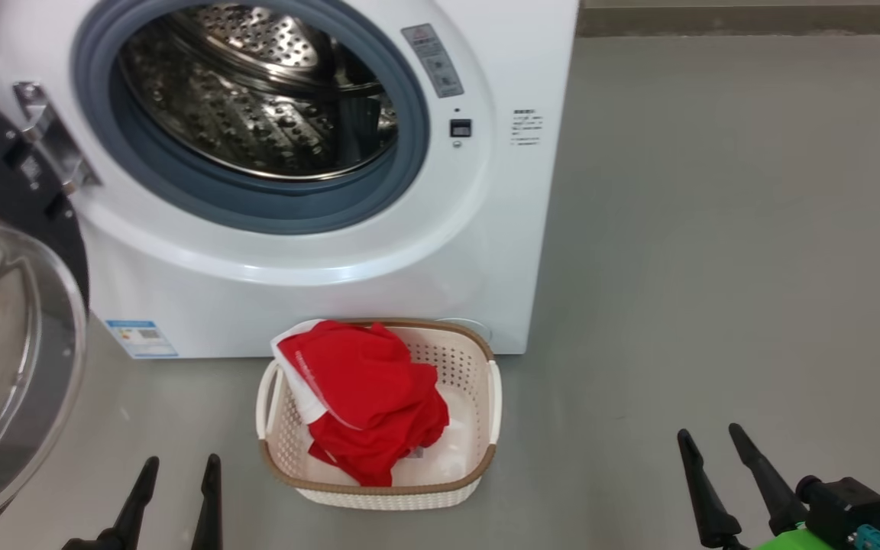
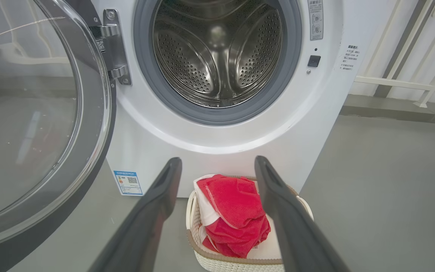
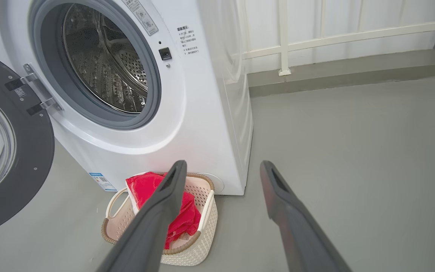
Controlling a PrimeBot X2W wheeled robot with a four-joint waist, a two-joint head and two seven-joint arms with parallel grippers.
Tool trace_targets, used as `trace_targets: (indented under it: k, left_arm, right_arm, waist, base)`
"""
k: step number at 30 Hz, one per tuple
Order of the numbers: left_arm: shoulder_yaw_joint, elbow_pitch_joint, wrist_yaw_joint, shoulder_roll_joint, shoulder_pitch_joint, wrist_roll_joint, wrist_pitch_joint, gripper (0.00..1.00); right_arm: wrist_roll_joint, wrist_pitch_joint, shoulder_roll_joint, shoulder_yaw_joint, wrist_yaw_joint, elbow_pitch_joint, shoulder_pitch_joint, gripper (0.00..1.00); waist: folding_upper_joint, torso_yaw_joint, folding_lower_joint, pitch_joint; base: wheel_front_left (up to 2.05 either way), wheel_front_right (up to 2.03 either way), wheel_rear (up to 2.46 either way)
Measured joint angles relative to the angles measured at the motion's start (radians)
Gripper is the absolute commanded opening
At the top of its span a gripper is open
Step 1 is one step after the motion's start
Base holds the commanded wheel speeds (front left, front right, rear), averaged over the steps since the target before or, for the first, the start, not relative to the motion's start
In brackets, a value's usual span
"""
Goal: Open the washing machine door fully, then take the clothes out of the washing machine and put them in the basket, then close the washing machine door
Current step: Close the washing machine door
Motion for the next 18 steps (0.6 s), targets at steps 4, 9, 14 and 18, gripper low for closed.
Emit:
trace_targets:
  k: [4,9,14,18]
  left_arm:
    - [0.004,0.015,0.000,-0.002,-0.002,-0.001,0.000,1.00]
    - [0.007,0.036,0.000,-0.007,-0.002,-0.009,0.000,1.00]
    - [0.016,0.050,0.000,-0.009,-0.002,-0.017,0.000,1.00]
    - [0.015,0.059,0.000,-0.011,-0.002,-0.020,0.000,1.00]
  right_arm:
    - [0.000,0.000,-0.002,0.031,0.000,0.012,-0.004,1.00]
    - [0.001,0.000,-0.006,0.054,0.000,0.025,-0.012,1.00]
    - [0.007,0.000,-0.014,0.064,0.000,0.034,-0.031,1.00]
    - [0.008,0.000,-0.021,0.071,0.000,0.038,-0.033,1.00]
  waist:
    - [0.0000,0.037,0.0000,0.003]
    - [0.0000,0.097,0.0000,0.005]
    - [0.0000,0.167,0.0000,0.005]
    - [0.0000,0.229,0.0000,0.002]
  base:
    - [0.00,0.00,0.00]
    - [0.00,0.00,0.00]
    - [0.00,0.00,0.00]
    - [0.00,0.00,0.00]
